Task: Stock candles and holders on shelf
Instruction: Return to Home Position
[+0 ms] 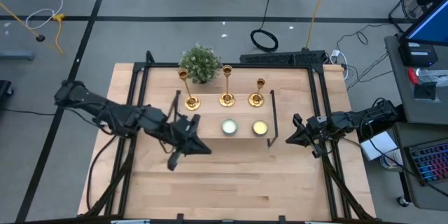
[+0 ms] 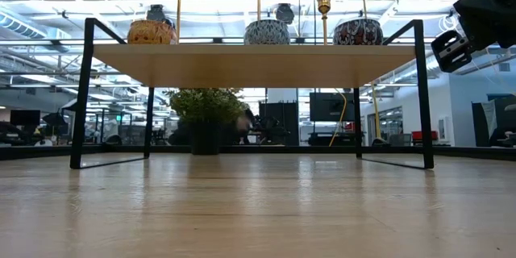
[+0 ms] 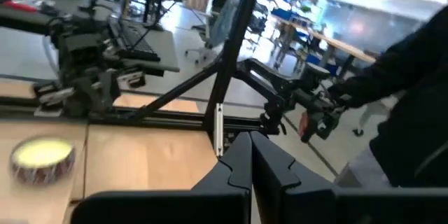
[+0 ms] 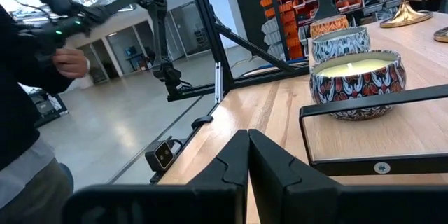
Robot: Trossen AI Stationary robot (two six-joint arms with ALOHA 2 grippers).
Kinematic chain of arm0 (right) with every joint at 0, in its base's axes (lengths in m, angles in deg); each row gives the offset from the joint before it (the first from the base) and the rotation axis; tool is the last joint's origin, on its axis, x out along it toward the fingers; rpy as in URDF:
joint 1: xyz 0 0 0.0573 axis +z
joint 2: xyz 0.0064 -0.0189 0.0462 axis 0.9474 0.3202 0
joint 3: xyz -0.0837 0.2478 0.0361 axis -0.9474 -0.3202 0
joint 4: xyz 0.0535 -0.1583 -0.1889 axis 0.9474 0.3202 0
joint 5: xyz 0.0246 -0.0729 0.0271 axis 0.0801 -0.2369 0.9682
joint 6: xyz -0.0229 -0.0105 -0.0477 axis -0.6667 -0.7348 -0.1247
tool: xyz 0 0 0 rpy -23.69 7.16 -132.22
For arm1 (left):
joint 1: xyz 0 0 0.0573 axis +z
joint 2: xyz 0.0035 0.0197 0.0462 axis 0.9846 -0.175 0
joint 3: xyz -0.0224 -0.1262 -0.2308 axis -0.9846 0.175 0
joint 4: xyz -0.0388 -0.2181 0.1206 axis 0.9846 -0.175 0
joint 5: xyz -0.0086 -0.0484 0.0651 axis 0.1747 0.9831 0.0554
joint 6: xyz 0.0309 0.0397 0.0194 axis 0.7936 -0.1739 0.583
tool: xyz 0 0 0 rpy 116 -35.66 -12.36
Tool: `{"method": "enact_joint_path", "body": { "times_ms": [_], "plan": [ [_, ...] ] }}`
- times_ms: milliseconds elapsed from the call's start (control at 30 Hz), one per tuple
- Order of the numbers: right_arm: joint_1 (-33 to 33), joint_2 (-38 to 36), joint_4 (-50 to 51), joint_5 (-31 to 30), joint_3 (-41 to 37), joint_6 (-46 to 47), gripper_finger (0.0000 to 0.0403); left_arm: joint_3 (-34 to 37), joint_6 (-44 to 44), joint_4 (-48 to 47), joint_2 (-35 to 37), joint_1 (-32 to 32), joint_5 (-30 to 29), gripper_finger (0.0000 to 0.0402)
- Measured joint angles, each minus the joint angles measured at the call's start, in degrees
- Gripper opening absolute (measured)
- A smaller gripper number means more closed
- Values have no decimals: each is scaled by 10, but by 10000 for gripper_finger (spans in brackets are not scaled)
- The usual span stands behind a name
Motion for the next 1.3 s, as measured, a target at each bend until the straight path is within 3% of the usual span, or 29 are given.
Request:
{"method": "enact_joint_path", "body": {
  "times_ms": [100, 300, 467, 700, 967, 1300],
  "plan": [
    [0, 0, 0, 0, 0, 0, 8, 92, -22, 58, 59, -12, -33, 0],
    [0, 0, 0, 1, 0, 0, 9, 281, -39, 273, 179, -55, -115, 0],
    [0, 0, 0, 1, 0, 0, 9, 373, -6, 307, 254, -92, -196, 0],
    [0, 0, 0, 1, 0, 0, 8, 411, 31, 293, 306, -111, -242, 0],
    [0, 0, 0, 1, 0, 0, 9, 451, -17, 268, 316, -111, -247, 0],
    [0, 0, 0, 1, 0, 0, 9, 519, -26, 369, 327, -111, -260, 0]
  ]
}}
